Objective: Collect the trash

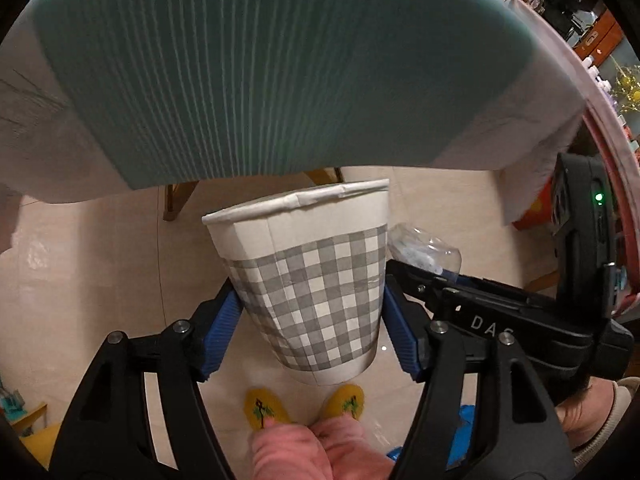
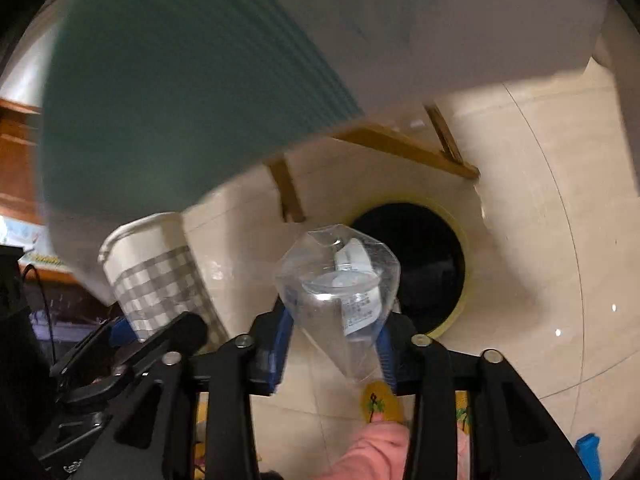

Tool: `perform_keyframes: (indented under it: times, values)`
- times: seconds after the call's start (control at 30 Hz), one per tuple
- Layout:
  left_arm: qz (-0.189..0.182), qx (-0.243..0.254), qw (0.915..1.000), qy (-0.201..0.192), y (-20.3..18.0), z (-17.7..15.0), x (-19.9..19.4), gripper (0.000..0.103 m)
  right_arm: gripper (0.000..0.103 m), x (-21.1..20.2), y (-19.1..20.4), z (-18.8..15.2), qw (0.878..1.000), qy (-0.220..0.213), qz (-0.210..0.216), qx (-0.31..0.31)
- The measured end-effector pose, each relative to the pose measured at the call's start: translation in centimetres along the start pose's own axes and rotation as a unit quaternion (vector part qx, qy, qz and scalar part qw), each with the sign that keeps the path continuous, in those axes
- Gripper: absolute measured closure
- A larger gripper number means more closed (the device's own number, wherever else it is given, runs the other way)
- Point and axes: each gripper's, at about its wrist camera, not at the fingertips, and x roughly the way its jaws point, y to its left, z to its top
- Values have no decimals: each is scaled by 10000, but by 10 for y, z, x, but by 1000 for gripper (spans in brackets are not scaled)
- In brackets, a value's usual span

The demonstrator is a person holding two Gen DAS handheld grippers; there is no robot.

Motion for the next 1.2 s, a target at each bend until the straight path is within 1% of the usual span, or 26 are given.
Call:
perform_keyframes:
  times: [0.03, 0.07, 0.1, 0.13, 0.2, 0.27, 0.33, 0.37, 0.43, 0.47, 0.5, 0.63, 0.77, 0.9, 1.0, 1.17, 1.2]
  values:
    - [26, 9, 10000, 50, 4, -1, 12, 36, 46, 9, -5, -2, 10000, 10, -23, 58]
    - [40, 2, 10000, 79, 6, -2, 19, 36, 43, 18, -12, -5, 9999, -14, -26, 140]
    - [61, -23, 9999, 101, 10, -3, 28, 35, 43, 24, -16, -7, 9998, -34, -33, 200]
    - [110, -48, 9999, 106, 14, -5, 37, 29, 42, 29, -21, -10, 9997, -52, -48, 247]
    - [190, -32, 9997, 117, 18, -9, 46, 21, 42, 35, -27, -17, 9995, -105, -110, 269]
    - [224, -34, 9997, 117, 22, -11, 51, 21, 42, 38, -22, -7, 9994, -113, -136, 305]
    - [216, -46, 9997, 123, 23, -13, 54, 20, 42, 36, -25, -10, 9993, -126, -144, 328]
    - [225, -41, 9997, 114, 23, -13, 54, 20, 42, 36, -23, -6, 9993, -155, -146, 303]
    - [241, -27, 9997, 47, 20, -12, 49, 20, 42, 32, -22, -8, 9994, -184, -175, 239]
    - [247, -31, 9997, 9, 23, -5, 46, 20, 42, 28, -22, -7, 9994, -203, -177, 224]
    - [254, -45, 9997, -36, 22, -5, 42, 20, 42, 24, -17, 0, 9994, -220, -184, 203]
    - [198, -176, 9996, -132, 21, 0, 25, 20, 42, 9, -5, 3, 9994, -312, -111, 86]
    - [224, -118, 9992, -293, 18, 0, 7, 20, 42, -7, 8, -5, 9991, -400, -96, -120]
    - [199, -59, 9991, -370, 13, -7, -4, 20, 42, -18, 20, -17, 9980, -478, -147, -377]
    - [211, -2, 9988, -450, 15, -3, -7, 20, 42, -20, 18, -26, 9975, -507, -238, -434]
    - [392, 106, 9975, -574, 6, -9, 0, 20, 42, -27, 2, -30, 9976, -547, -374, -178]
    - [418, 143, 9973, -588, -1, -9, -7, 21, 42, -30, -2, -29, 9974, -571, -430, -101]
